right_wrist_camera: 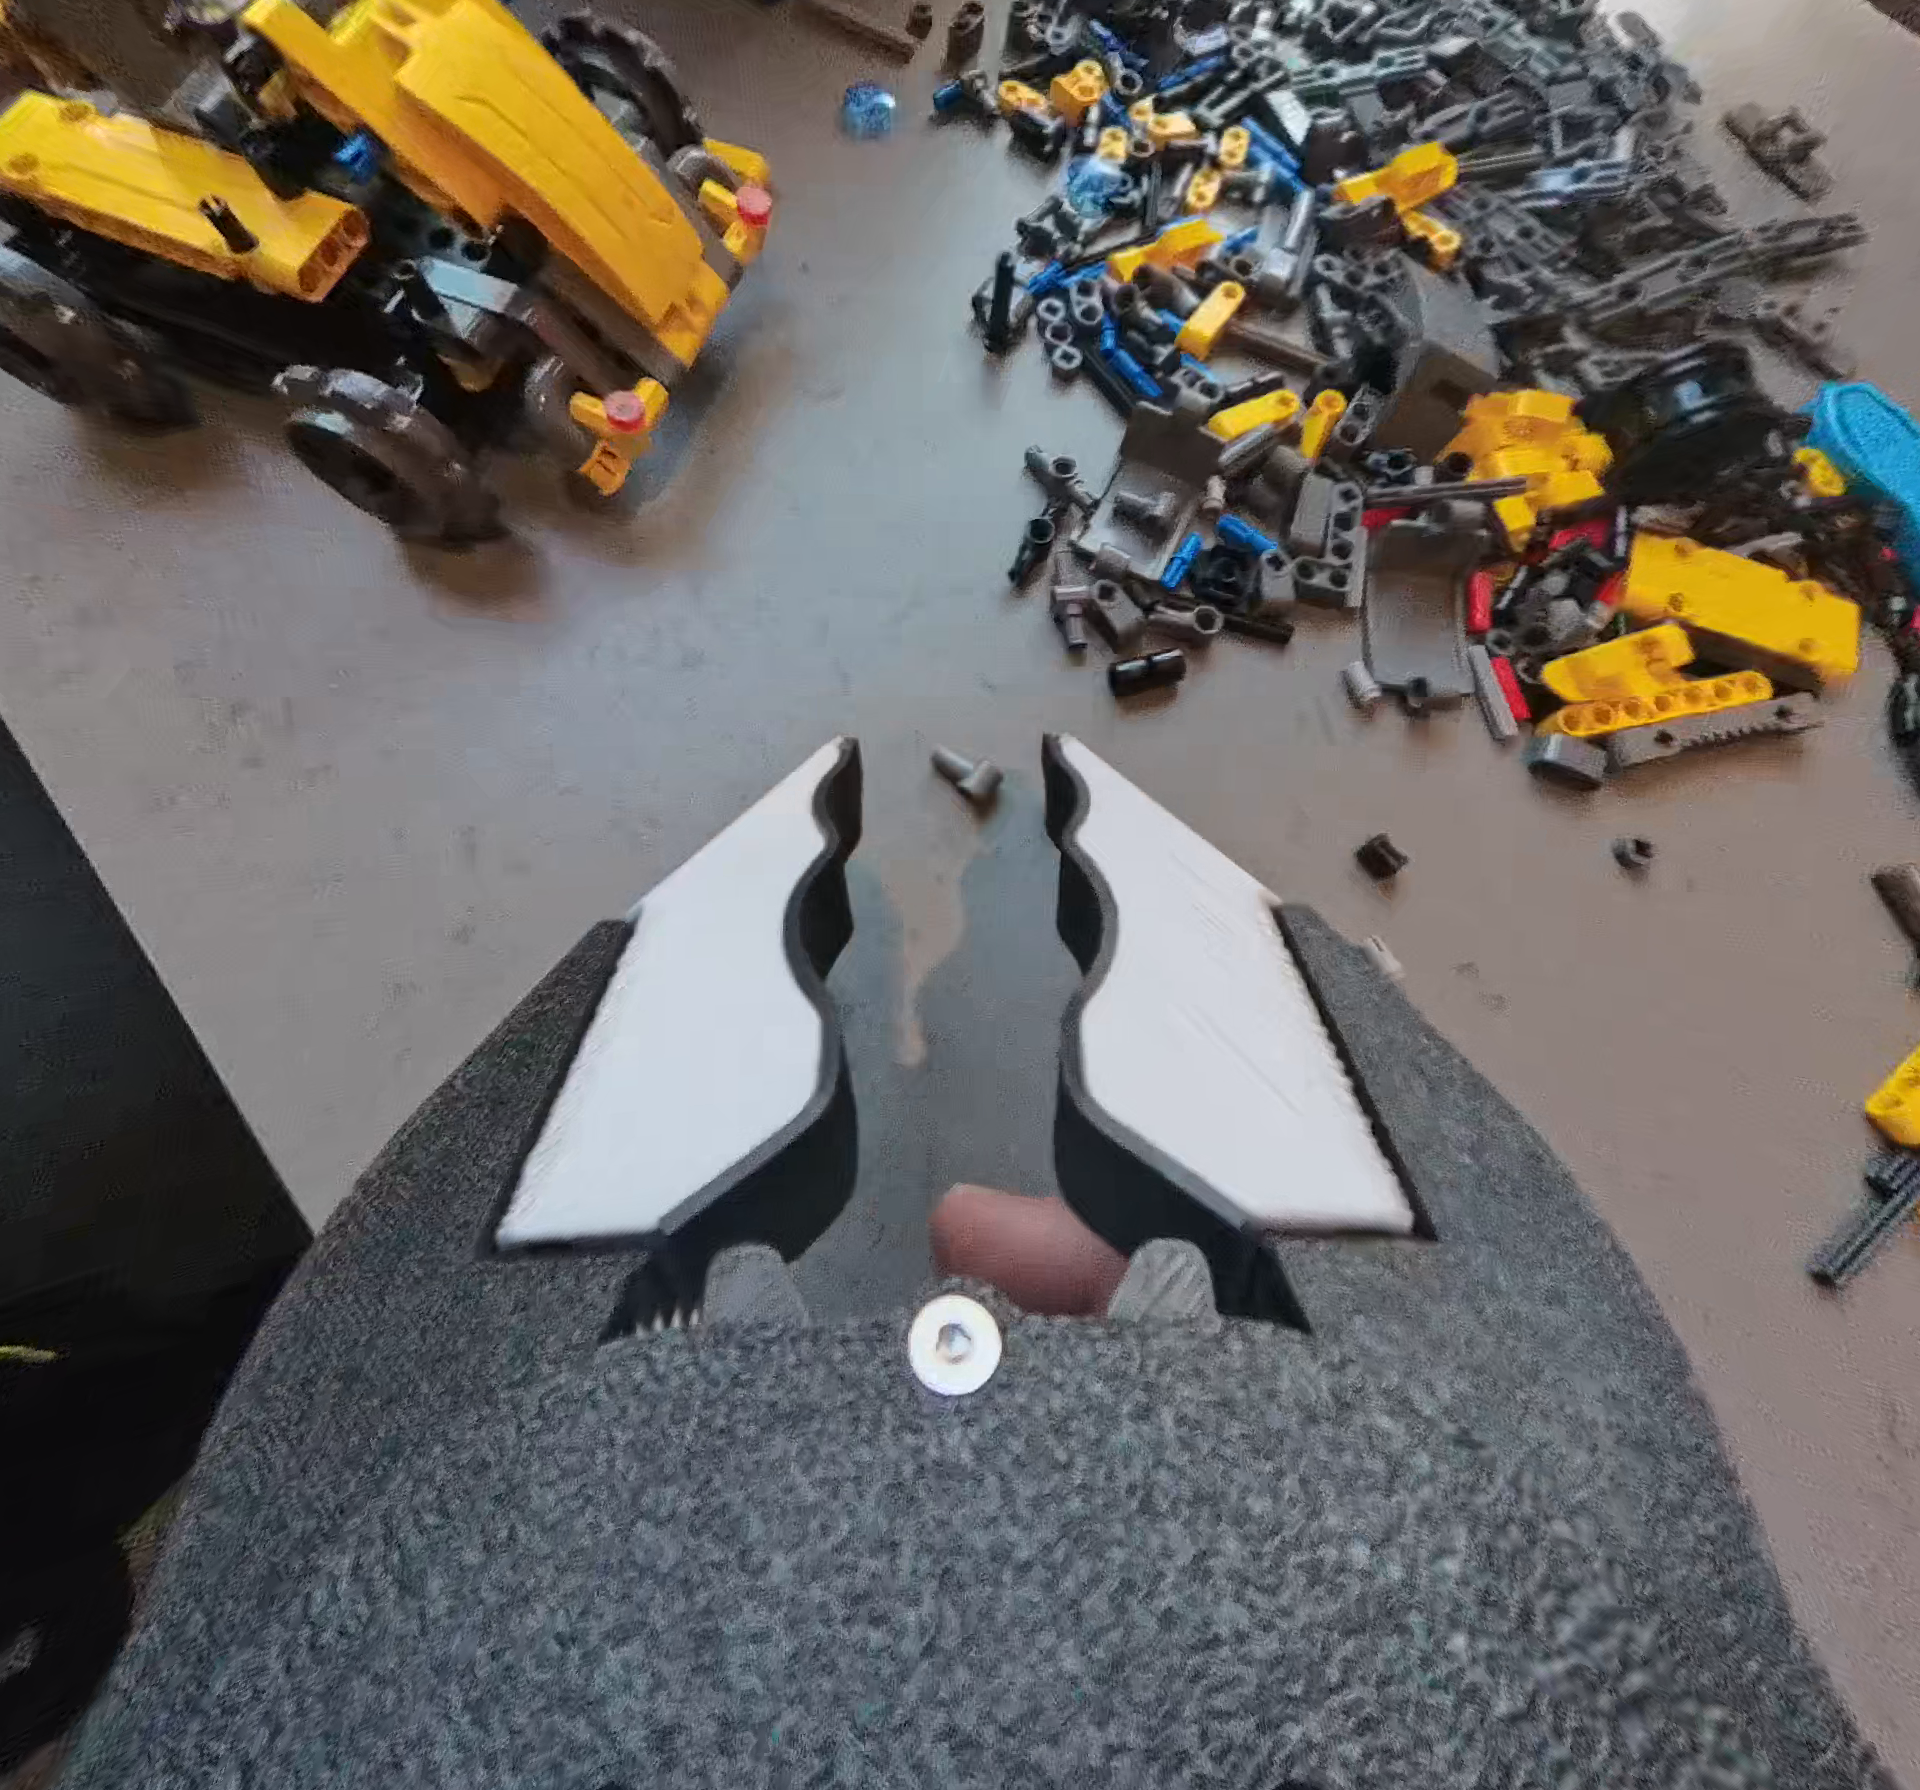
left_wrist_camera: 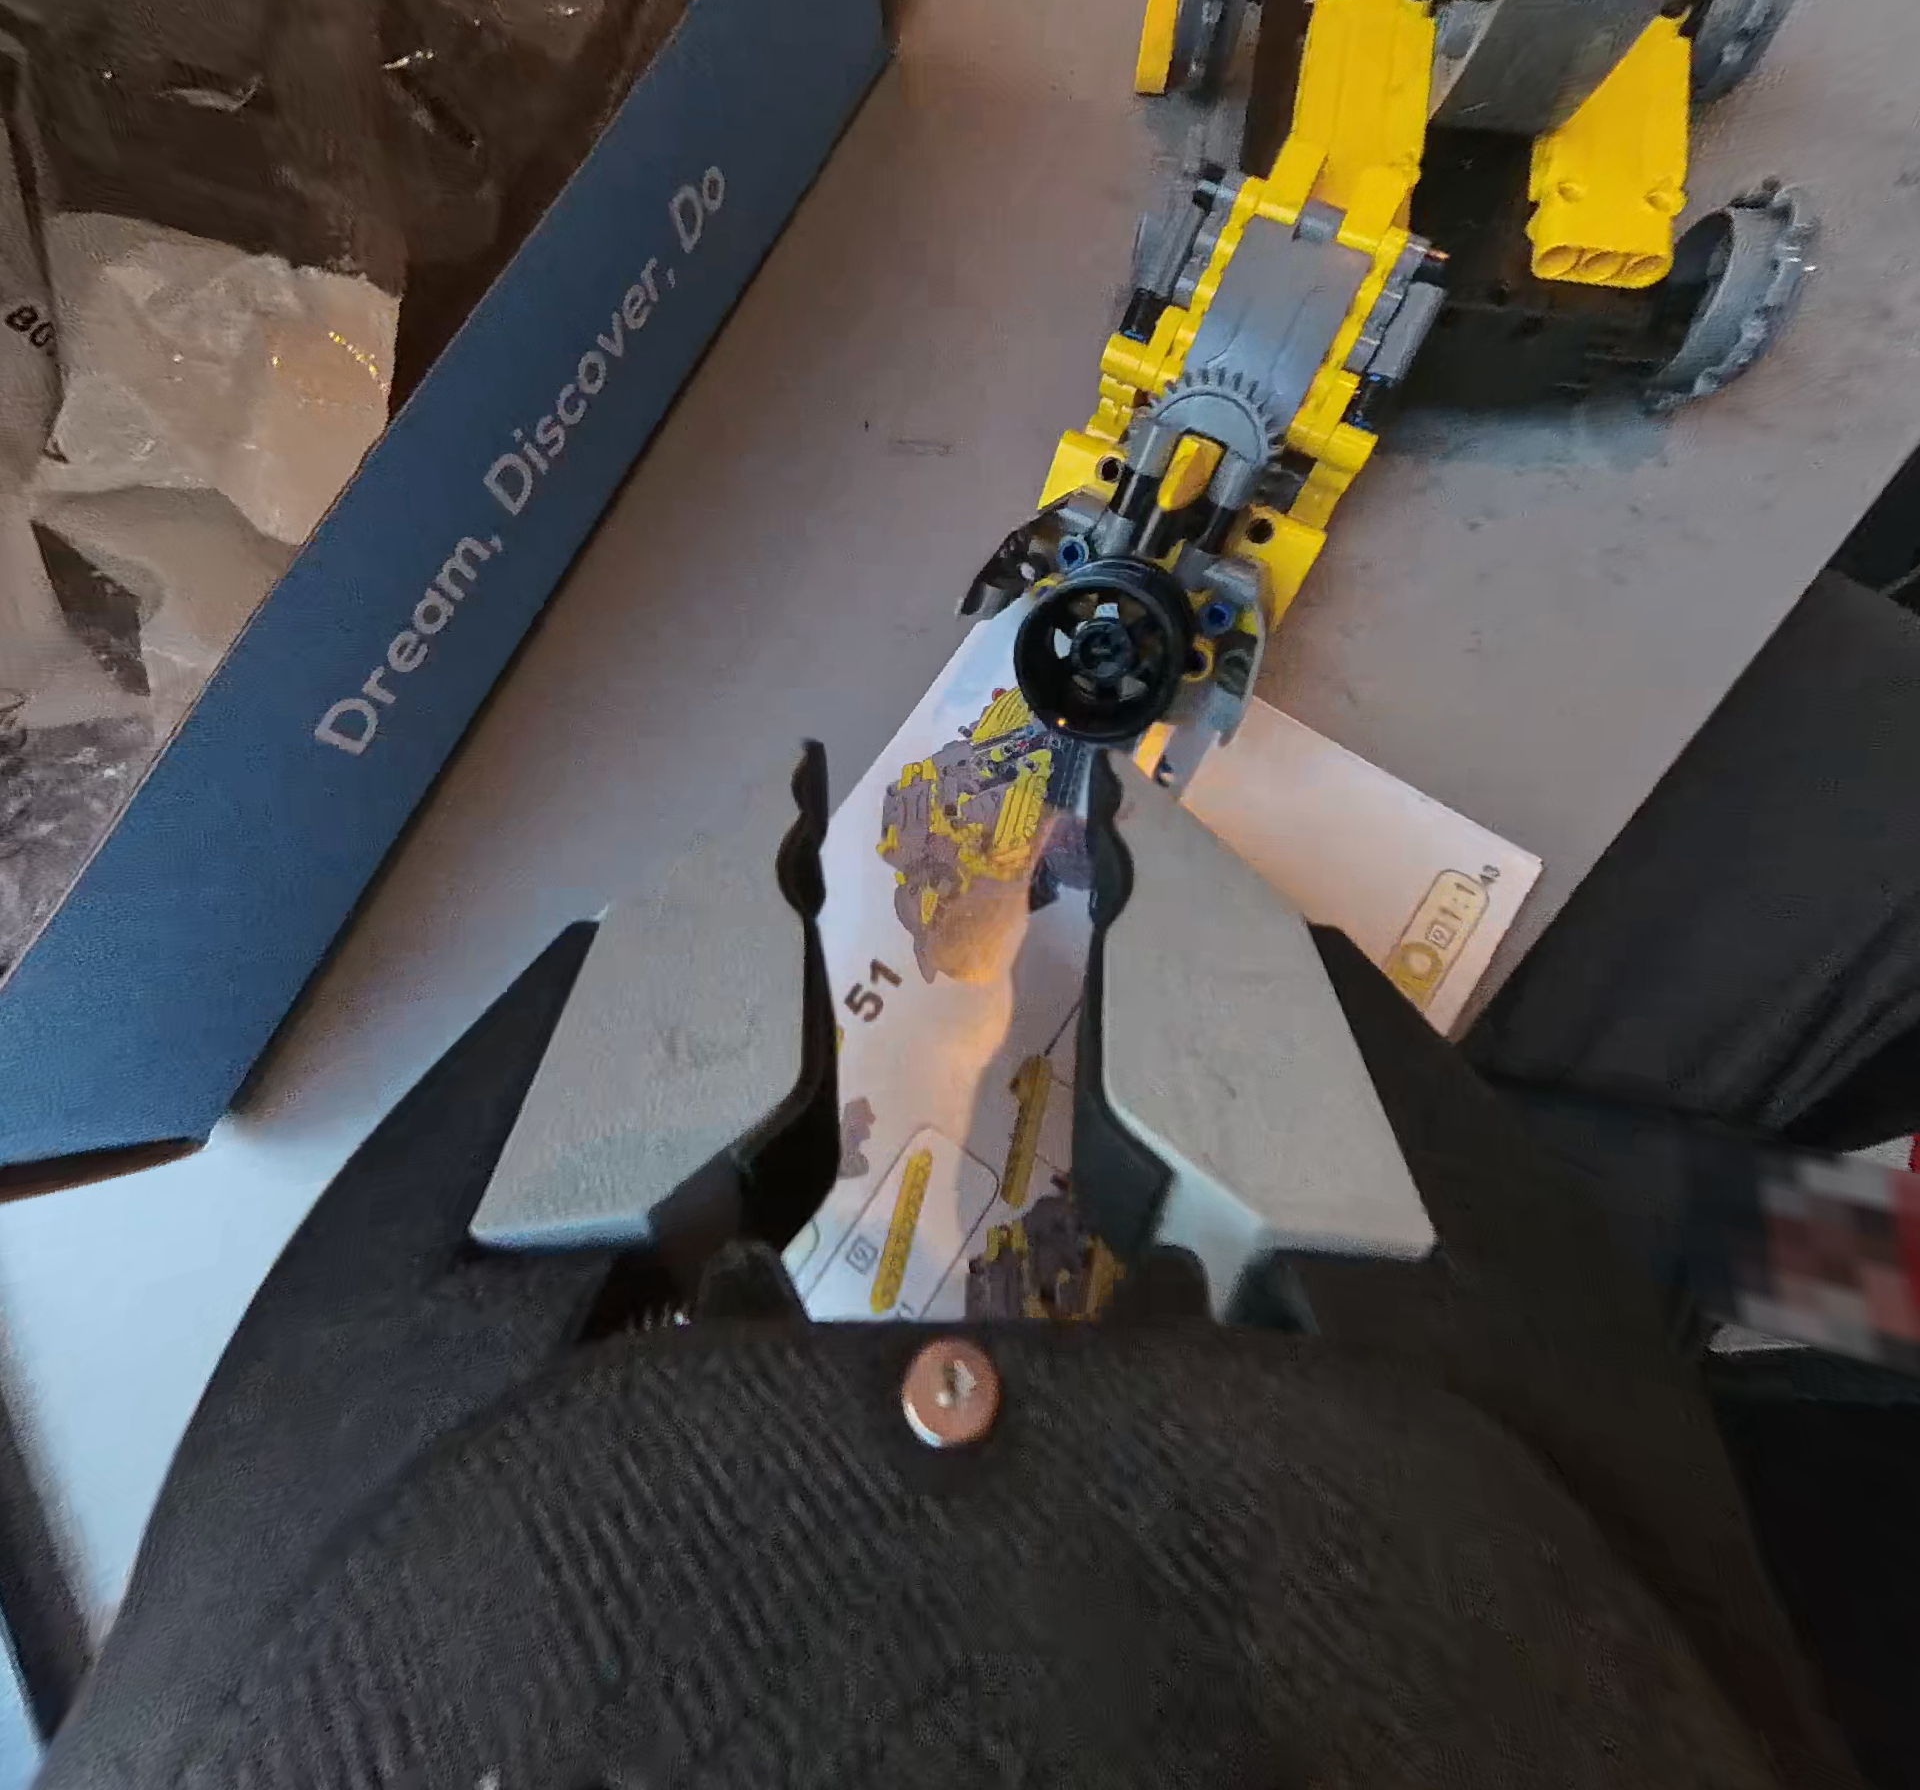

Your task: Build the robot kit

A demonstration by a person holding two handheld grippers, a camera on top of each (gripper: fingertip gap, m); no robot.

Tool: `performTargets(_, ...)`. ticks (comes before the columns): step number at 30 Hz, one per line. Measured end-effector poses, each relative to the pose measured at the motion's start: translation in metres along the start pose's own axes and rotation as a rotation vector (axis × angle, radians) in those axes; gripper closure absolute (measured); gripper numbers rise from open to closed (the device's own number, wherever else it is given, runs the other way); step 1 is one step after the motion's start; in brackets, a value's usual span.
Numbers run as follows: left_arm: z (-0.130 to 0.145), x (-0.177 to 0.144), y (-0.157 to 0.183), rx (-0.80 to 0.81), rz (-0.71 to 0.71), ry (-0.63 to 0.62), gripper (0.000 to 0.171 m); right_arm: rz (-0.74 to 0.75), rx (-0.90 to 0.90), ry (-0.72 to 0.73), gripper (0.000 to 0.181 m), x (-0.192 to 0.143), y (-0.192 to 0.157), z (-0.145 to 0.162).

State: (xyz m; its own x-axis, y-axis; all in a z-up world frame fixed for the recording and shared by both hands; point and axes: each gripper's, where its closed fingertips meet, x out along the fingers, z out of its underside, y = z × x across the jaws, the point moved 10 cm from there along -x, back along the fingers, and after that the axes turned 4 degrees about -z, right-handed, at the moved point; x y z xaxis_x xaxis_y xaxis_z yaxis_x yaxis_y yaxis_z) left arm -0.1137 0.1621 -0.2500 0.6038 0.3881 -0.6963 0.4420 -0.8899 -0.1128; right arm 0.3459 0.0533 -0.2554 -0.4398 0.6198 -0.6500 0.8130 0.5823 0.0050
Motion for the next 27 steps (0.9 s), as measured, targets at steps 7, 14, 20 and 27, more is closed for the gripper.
performTargets(7,-0.015,0.013,0.001,0.087,0.056,-0.006,0.122,0.113,0.020,-0.012,0.141,0.027,-0.004,-0.013)
performTargets(14,-0.031,0.003,0.007,0.107,0.128,0.044,0.118,0.074,-0.042,0.078,0.139,0.019,-0.049,-0.021)
performTargets(20,-0.050,0.029,0.021,0.237,0.095,-0.081,0.109,0.033,-0.086,0.118,0.138,0.025,-0.084,-0.027)
performTargets(27,-0.049,0.048,0.024,0.328,0.114,-0.217,0.111,-0.011,-0.066,0.154,0.137,0.025,-0.098,-0.027)
